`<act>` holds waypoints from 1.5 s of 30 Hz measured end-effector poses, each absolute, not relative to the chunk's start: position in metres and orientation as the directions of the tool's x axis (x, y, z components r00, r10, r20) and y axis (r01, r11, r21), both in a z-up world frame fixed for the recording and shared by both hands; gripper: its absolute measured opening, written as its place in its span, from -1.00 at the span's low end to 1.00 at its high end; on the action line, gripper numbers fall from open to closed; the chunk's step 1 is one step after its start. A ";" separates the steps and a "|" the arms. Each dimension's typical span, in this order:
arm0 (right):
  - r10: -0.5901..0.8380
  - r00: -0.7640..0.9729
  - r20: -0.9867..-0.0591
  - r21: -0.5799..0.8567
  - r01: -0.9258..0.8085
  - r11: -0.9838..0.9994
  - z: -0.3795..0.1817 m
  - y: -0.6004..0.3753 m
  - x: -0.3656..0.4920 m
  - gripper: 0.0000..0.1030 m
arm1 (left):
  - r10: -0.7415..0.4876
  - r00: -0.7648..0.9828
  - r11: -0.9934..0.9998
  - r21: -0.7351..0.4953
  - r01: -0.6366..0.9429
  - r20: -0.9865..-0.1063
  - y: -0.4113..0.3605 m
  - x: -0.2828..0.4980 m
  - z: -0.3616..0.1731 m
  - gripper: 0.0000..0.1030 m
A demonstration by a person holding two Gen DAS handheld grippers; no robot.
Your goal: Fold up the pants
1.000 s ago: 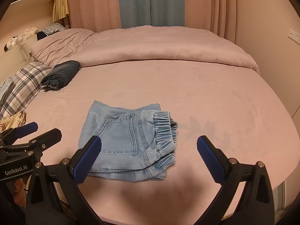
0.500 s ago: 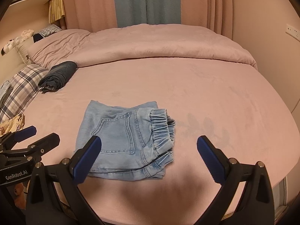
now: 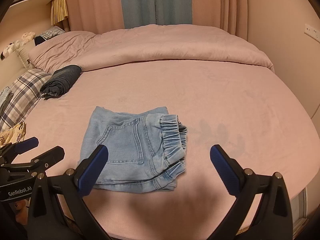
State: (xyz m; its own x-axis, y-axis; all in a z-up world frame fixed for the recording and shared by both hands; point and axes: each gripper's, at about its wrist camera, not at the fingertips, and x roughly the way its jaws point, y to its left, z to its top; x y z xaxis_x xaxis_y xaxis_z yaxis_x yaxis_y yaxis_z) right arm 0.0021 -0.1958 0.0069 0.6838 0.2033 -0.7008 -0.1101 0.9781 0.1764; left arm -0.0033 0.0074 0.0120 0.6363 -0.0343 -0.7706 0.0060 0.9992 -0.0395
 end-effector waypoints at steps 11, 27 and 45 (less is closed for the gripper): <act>0.200 0.679 -0.707 0.174 -0.106 0.979 0.005 -0.193 0.001 0.99 | -0.042 0.625 0.999 -0.045 0.011 -0.779 0.009 -0.003 0.009 0.81; 0.192 0.678 -0.710 0.171 -0.098 0.980 0.004 -0.191 0.003 0.99 | -0.051 0.614 0.998 -0.053 0.015 -0.788 0.012 -0.001 0.007 0.81; 0.184 0.675 -0.714 0.171 -0.086 0.981 0.001 -0.193 0.001 0.99 | -0.052 0.618 0.999 -0.048 0.022 -0.785 0.011 -0.002 0.007 0.81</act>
State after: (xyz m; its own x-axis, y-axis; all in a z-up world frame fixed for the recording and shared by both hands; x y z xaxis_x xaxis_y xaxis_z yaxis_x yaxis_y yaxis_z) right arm 0.0014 -0.1929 0.0007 0.6754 0.1837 -0.7142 -0.0857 0.9815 0.1714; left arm -0.0018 0.0111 0.0066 0.6177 -0.0517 -0.7847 0.0223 0.9986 -0.0482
